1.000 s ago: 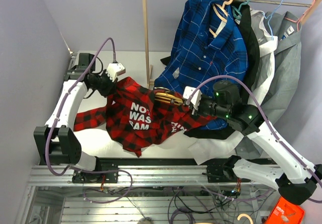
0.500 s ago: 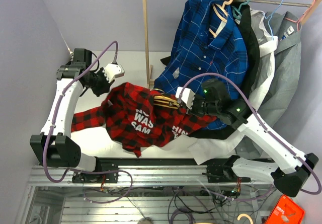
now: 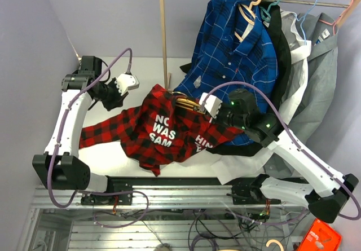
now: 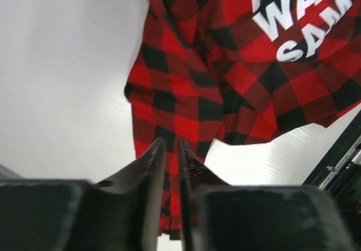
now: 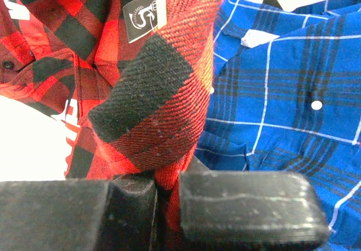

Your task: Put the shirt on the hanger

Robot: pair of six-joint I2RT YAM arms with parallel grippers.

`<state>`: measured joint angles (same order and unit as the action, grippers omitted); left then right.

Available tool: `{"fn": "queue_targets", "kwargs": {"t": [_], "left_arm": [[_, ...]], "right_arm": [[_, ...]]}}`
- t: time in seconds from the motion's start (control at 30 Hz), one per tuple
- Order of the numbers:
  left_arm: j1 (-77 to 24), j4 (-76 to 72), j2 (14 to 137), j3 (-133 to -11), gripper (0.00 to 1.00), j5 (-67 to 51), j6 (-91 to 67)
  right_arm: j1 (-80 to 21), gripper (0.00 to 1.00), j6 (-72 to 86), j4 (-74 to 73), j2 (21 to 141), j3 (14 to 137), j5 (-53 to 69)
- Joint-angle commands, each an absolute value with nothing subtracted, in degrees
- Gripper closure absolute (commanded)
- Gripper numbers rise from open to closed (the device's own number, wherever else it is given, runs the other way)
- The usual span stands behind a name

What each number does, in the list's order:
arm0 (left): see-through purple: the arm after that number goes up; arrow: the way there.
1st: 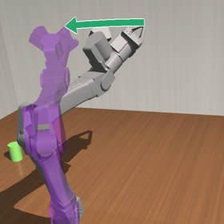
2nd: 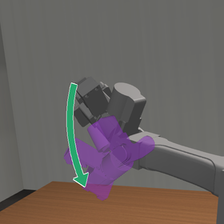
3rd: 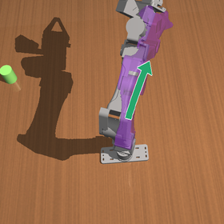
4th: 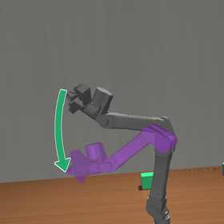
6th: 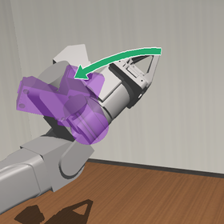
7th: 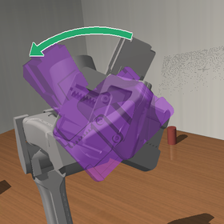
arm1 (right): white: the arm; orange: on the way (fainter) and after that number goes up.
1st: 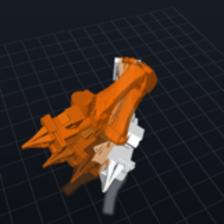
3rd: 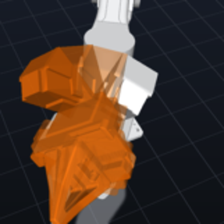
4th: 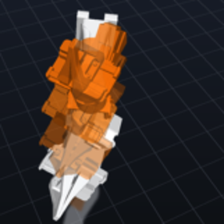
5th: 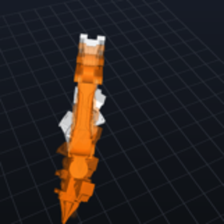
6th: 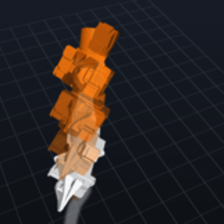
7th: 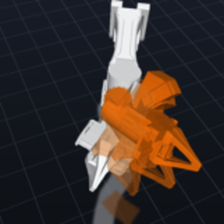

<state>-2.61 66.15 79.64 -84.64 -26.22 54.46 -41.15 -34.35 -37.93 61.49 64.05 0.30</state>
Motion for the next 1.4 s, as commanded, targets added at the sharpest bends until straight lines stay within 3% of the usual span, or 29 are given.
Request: {"fn": "queue_targets", "kwargs": {"t": [0.0,0.07,0.13,0.43,0.57,0.93,1.37], "left_arm": [[-2.3,67.6,82.0,-85.7,0.68,-35.4,50.1],[-2.4,64.3,81.5,-85.3,0.57,-37.9,44.6],[-2.3,57.0,79.2,-83.5,0.55,-37.5,34.9],[-2.4,52.0,78.0,-87.3,0.57,-30.4,20.8],[-1.8,51.1,78.1,-88.8,0.57,-28.7,16.8],[-1.4,50.6,76.9,-87.1,0.56,-25.3,16.4],[-1.4,49.9,75.9,-85.3,0.55,-25.2,16.4]], "right_arm": [[-41.1,1.0,-30.9,-32.9,60.2,64.6,-5.0],[-41.1,1.0,-26.5,-31.2,60.9,65.1,-12.2],[-41.0,1.0,-20.4,-31.7,62.2,67.2,-17.3],[-40.9,1.0,2.0,-39.0,67.9,77.2,-30.1],[-40.9,1.0,8.0,-44.8,72.4,87.4,-33.0],[-40.6,1.0,4.9,-46.7,87.0,114.4,-34.9],[-38.2,1.0,1.6,-45.1,97.6,130.0,-30.3]]}}
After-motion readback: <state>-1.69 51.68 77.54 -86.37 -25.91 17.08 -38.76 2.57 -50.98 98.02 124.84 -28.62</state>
